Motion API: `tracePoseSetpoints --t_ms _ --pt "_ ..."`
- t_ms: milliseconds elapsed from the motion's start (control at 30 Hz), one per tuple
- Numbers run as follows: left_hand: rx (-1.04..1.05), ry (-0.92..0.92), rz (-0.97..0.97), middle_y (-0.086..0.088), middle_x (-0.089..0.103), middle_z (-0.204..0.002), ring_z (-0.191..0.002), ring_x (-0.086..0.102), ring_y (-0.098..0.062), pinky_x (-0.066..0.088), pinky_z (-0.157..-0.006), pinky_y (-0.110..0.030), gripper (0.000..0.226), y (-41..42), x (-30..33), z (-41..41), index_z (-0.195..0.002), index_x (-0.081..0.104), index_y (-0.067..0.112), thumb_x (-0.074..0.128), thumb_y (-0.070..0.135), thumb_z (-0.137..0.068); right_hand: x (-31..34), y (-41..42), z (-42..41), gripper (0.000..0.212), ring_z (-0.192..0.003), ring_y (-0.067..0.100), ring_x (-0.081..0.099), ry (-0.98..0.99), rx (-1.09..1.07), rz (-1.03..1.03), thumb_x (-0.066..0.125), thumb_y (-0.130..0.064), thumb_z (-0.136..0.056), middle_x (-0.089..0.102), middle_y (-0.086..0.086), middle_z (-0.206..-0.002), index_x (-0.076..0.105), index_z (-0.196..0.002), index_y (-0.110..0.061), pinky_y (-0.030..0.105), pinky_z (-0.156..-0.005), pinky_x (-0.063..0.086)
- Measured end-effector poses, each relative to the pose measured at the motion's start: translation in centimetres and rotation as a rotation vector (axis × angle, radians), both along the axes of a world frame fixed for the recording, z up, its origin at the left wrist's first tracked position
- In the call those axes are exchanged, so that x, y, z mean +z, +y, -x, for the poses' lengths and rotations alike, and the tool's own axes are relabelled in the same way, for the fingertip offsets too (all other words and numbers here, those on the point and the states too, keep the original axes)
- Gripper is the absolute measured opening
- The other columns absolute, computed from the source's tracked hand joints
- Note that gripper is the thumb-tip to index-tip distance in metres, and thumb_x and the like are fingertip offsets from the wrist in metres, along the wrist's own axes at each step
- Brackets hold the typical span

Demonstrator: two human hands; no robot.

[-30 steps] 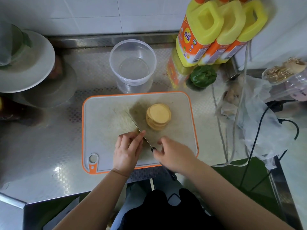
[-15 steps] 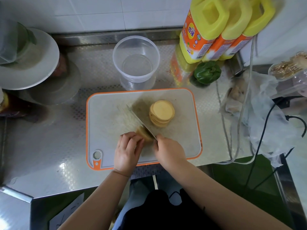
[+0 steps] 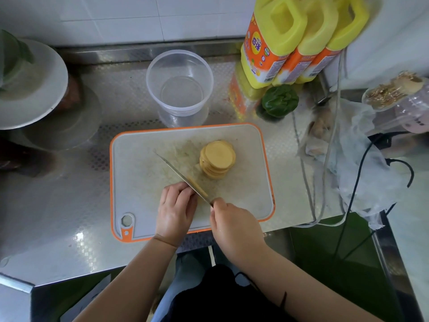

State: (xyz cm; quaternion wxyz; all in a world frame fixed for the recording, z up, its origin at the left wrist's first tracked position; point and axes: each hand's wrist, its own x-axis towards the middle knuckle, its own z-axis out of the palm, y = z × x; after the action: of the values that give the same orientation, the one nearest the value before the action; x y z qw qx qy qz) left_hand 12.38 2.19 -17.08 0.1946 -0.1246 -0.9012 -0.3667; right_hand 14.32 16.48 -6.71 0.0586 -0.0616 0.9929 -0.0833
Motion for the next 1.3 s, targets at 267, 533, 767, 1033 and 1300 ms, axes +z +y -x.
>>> tracePoseSetpoints --t_ms 267,533,767,1033,1300 --pt "0.001 0.005 -0.009 -0.003 0.052 -0.107 -0.091 0.051 -0.026 0.036 -0.093 -0.020 0.010 -0.1 0.0 0.1 -0.105 0.056 0.012 0.049 0.018 -0.101 0.2 -0.8 0.2 0.042 -0.026 0.013 0.044 -0.050 -0.027 -0.059 0.091 -0.014 -0.043 0.043 -0.005 -0.038 0.052 -0.057 -0.016 0.015 -0.042 0.015" --pt "0.009 -0.001 -0.014 -0.003 0.052 -0.107 -0.093 0.051 -0.027 0.039 -0.090 -0.025 0.008 -0.1 -0.4 -0.2 -0.104 0.055 0.013 0.053 0.013 -0.096 0.0 -0.9 0.5 0.047 -0.024 0.011 0.043 -0.143 -0.007 -0.056 0.093 -0.014 -0.034 0.042 -0.006 -0.037 0.052 -0.056 -0.015 0.014 -0.039 0.013" --pt "0.020 -0.014 -0.039 -0.003 0.054 -0.108 -0.094 0.053 -0.026 0.033 -0.097 -0.017 0.010 -0.2 -0.4 0.0 -0.106 0.056 0.013 0.052 0.021 -0.101 -1.4 -1.6 1.0 0.048 -0.024 0.012 0.044 -0.212 -0.039 -0.031 0.092 -0.010 -0.031 0.042 -0.005 -0.035 0.051 -0.054 -0.014 0.015 -0.037 0.015" --pt "0.029 -0.010 -0.028 -0.003 0.054 -0.105 -0.090 0.052 -0.027 0.037 -0.091 -0.021 0.007 -0.2 -0.7 0.2 -0.103 0.056 0.013 0.057 0.016 -0.097 -1.7 -1.5 1.8 0.011 -0.088 0.024 0.067 -0.394 -0.006 0.008 0.046 -0.011 -0.098 0.067 0.006 -0.093 0.051 -0.108 -0.009 0.030 -0.070 0.049" --pt "-0.028 -0.003 -0.003 -0.006 0.057 -0.104 -0.087 0.053 -0.028 0.039 -0.088 -0.023 0.005 -0.4 -0.6 0.2 -0.103 0.056 0.013 0.056 0.014 -0.098 -3.7 -1.0 2.3 0.014 -0.093 0.026 0.064 -0.458 -0.079 0.046 0.042 -0.014 -0.099 0.066 0.007 -0.099 0.049 -0.110 -0.009 0.027 -0.067 0.037"
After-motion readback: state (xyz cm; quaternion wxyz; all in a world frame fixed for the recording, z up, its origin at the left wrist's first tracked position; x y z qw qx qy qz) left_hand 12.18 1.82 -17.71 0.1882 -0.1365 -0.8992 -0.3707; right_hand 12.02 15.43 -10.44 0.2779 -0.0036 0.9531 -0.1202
